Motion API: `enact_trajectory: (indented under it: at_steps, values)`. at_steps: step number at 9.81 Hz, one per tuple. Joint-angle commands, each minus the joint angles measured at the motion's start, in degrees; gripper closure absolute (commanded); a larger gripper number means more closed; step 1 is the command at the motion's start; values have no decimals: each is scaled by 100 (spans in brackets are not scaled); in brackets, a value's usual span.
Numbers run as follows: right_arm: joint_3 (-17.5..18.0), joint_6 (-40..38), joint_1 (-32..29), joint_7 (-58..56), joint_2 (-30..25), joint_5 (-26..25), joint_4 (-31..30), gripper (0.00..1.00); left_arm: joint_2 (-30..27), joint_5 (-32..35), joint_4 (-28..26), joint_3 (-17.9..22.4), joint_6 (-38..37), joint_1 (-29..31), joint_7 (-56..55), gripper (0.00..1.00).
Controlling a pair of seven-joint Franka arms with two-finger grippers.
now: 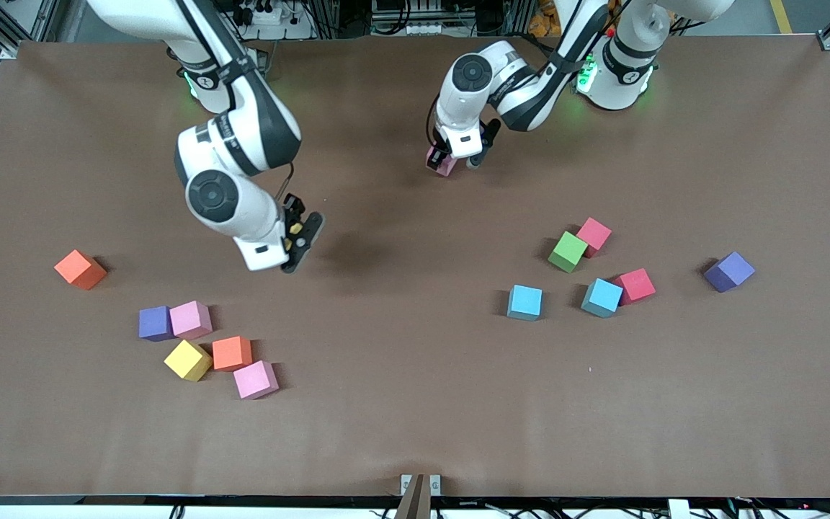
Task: Form number 2 with 11 blocks
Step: 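Carry both cubes together and set yellow beside pink on the table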
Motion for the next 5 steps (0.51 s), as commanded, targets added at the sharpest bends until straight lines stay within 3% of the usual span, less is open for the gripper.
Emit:
enact_trajectory:
  at_steps: [1,5]
  values:
    - [-55,15,539,-70,-191,13,-114,72,151,16,204,-18,-51,-21,-941,95]
    - [-108,224,1559,0,-366,-198,-525,75,151,104,213,-18,-104,-205,-2679,91]
